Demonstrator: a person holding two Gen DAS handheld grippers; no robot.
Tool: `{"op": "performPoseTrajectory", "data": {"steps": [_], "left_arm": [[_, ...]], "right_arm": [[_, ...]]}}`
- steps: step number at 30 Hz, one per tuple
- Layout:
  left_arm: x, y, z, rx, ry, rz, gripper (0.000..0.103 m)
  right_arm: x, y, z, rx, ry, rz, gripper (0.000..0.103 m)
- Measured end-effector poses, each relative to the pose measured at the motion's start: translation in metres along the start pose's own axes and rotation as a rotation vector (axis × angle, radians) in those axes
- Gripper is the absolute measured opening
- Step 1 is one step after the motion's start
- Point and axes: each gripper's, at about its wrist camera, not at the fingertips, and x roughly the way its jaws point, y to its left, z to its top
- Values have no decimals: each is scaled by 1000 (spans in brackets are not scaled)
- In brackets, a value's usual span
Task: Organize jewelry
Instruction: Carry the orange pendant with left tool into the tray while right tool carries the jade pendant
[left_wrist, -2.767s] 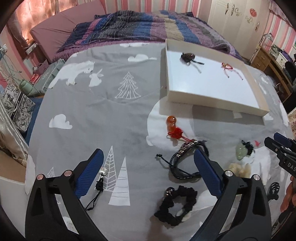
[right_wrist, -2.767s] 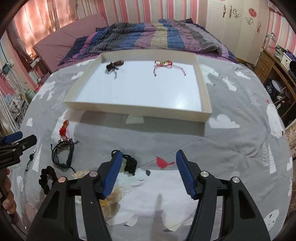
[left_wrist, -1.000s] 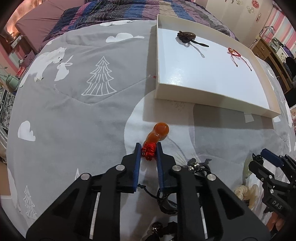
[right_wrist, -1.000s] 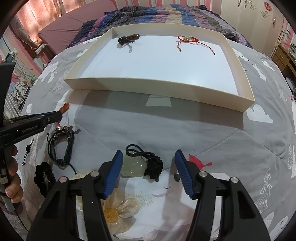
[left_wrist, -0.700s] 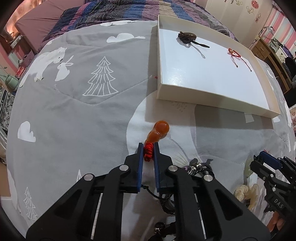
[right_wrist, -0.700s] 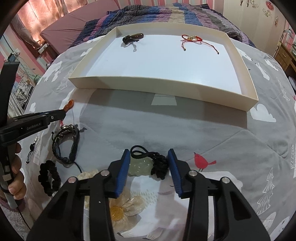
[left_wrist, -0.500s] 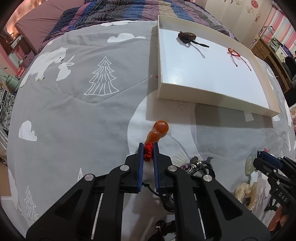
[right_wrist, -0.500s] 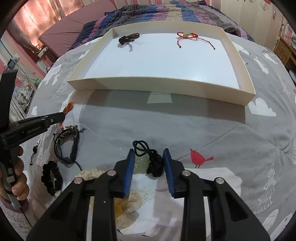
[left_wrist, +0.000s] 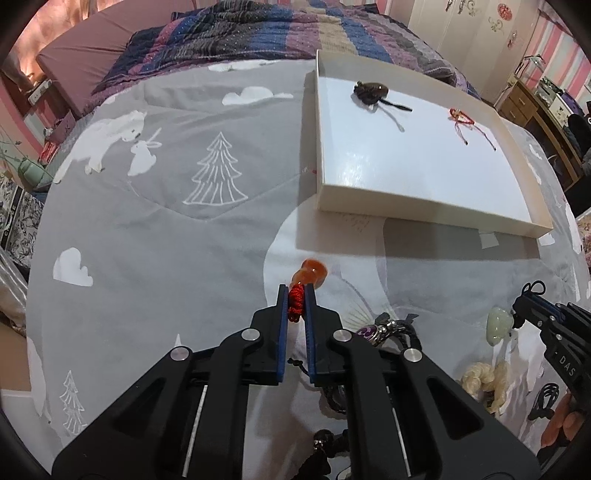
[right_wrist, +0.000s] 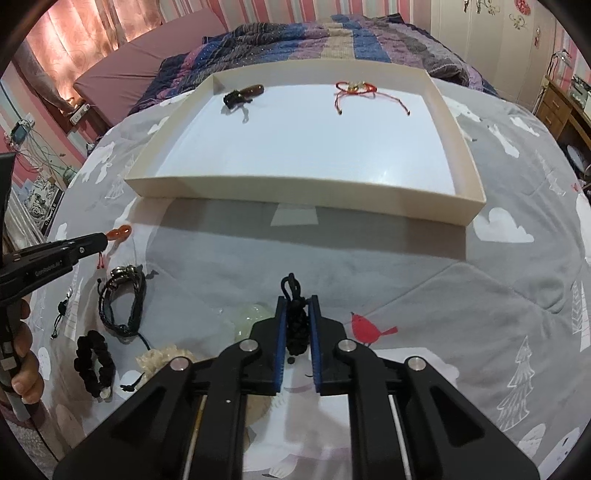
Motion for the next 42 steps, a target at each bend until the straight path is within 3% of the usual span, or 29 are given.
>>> {"op": "performPoseTrajectory", "data": {"steps": [13, 24, 29, 42], "left_arm": [[-38, -18, 15, 37, -62, -7, 6], [-71, -54, 71, 84, -129, -43, 6], [-54, -74, 108, 83, -109, -57, 6], [40, -118, 180, 95, -41, -93, 6]], "right_arm": [[-32, -2, 25, -17, -73, -5, 10], [-70, -9, 91, -14, -181, -33, 10], [-54, -18, 127, 6, -178, -68, 10], [26, -54, 196, 41, -135, -123, 10]]}}
